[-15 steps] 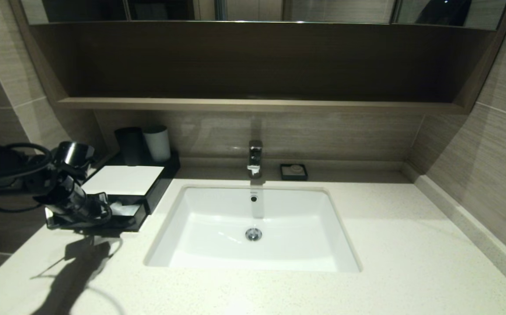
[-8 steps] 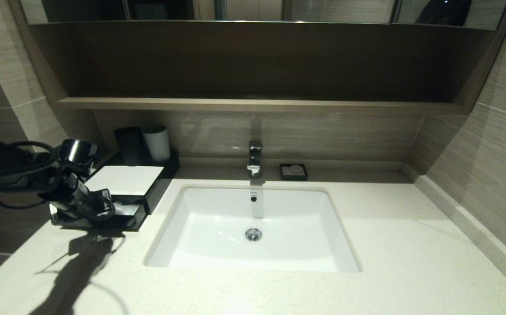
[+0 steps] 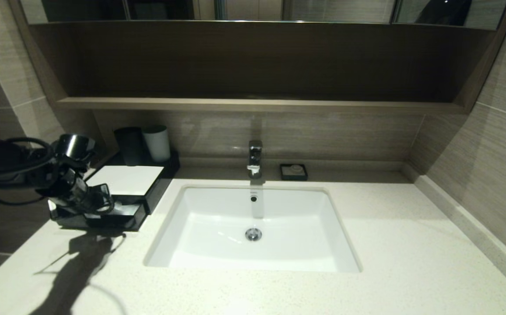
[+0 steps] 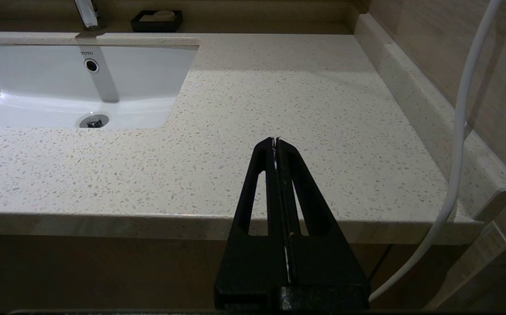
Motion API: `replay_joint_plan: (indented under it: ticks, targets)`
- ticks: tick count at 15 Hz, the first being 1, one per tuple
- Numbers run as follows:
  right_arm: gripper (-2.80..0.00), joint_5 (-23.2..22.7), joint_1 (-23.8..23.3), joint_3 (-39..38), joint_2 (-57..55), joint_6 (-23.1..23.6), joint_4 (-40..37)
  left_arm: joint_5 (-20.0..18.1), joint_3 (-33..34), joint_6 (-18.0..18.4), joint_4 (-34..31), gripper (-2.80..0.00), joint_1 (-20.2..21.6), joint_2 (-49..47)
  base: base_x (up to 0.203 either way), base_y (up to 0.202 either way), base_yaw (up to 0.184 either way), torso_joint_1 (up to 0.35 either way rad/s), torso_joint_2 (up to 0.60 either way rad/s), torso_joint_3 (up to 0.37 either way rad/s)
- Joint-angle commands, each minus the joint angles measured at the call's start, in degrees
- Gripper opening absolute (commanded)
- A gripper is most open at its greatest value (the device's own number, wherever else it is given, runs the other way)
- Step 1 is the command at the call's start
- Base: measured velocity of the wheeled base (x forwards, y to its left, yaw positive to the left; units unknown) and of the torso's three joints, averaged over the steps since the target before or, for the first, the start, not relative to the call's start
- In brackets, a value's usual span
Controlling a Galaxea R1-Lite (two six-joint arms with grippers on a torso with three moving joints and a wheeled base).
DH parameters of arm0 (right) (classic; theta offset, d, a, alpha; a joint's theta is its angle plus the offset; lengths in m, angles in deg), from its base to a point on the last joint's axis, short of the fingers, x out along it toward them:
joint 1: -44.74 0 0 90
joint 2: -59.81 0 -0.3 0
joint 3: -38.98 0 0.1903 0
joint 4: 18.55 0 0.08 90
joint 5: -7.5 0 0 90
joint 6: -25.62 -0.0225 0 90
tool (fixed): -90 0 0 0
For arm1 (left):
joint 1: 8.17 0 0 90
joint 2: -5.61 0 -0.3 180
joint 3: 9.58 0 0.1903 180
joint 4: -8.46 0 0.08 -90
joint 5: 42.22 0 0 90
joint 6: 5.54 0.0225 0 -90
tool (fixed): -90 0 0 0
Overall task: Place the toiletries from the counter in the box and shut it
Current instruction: Close the drawer
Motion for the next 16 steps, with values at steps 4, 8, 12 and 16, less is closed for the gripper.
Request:
replay_joint_plan:
  ticks: [4,8,12,16]
  targets:
    - [-2.8,0.0,0.01,-0.09,0.0,0.06,0.04,0.2,1.35,-0.08,-1.63,-2.8,0.02,3.84,0.0,0.0,0.0,0.0,0.0,0.0]
    - [-2.8,0.0,0.01,-0.09,0.0,0.06,0.04,0.29,3.62,0.44,-3.0,-2.8,0.02,3.1,0.0,0.0,0.0,0.0,0.0,0.0]
    - [-2.8,0.0,0.01,-0.09,0.0,0.06,0.04,0.29,4.83,0.53,-3.02,-2.8,0.02,2.86,0.0,0.0,0.0,0.0,0.0,0.0]
    - [-2.8,0.0,0.01,-0.09,0.01,0.02,0.04,0.29,4.87,0.97,-4.27,-2.8,0.03,2.2,0.0,0.0,0.0,0.0,0.0,0.0]
